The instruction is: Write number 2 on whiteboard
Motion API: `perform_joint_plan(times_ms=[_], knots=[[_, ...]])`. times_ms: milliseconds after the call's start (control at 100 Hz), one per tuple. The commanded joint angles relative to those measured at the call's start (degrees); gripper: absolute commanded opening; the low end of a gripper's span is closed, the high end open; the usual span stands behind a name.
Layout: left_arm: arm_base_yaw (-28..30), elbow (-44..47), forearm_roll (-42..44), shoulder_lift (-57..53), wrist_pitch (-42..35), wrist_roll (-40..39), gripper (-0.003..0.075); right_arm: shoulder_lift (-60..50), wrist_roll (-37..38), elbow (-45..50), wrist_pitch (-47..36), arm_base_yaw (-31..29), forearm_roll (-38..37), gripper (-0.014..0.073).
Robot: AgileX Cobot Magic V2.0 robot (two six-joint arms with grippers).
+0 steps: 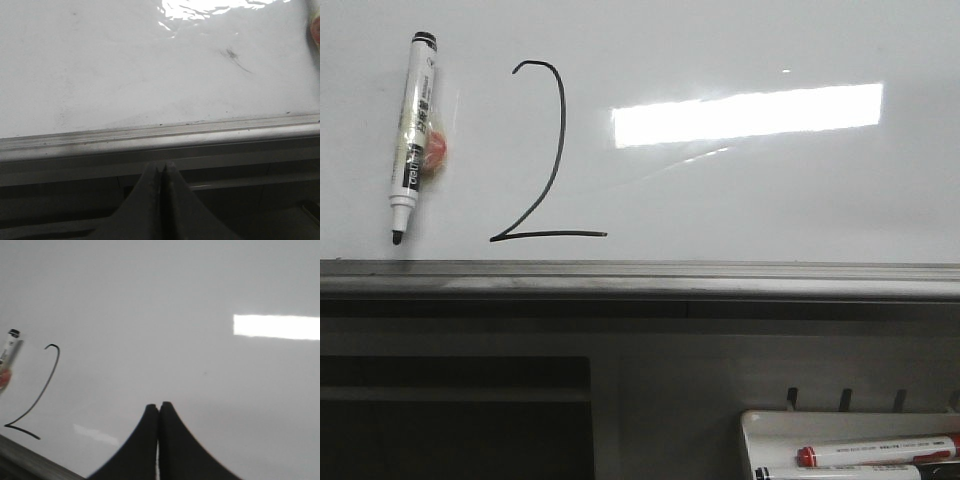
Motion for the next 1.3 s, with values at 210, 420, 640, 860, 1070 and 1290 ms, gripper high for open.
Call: perform_joint_plan(times_ms=[210,420,640,860,1070,1290], knots=[[0.1,0.6,-0.2,-1.4,-3.8,0.0,-0.002,-11.7,0.4,9.8,-5.5,-12.1,-0.3,-0.006],[0.1,0.6,-0.2,-1.4,-3.8,0.0,-0.002,-16.8,0.4,15.4,-5.5,-19.8,1.3,-0.006],[0.1,0.6,-0.2,-1.4,-3.8,0.0,-0.002,-23.8,0.4,15.6,13.3,-22.0,1.3,-0.006],[0.1,0.6,-0.4,-1.4,-4.2,0.0,-0.002,-23.5,0.4,15.6,23.7,-22.0,1.3,-0.006],[0.1,0.6,-0.4,-1.4,-4.2,0.0,-0.002,-23.5,0.4,15.6,23.5,-22.0,1.3,-0.006],[0.1,0.6,-0.4,-1.4,-4.2,0.0,-0.002,-23.5,0.4,15.6,23.5,-22.0,1.3,-0.006]])
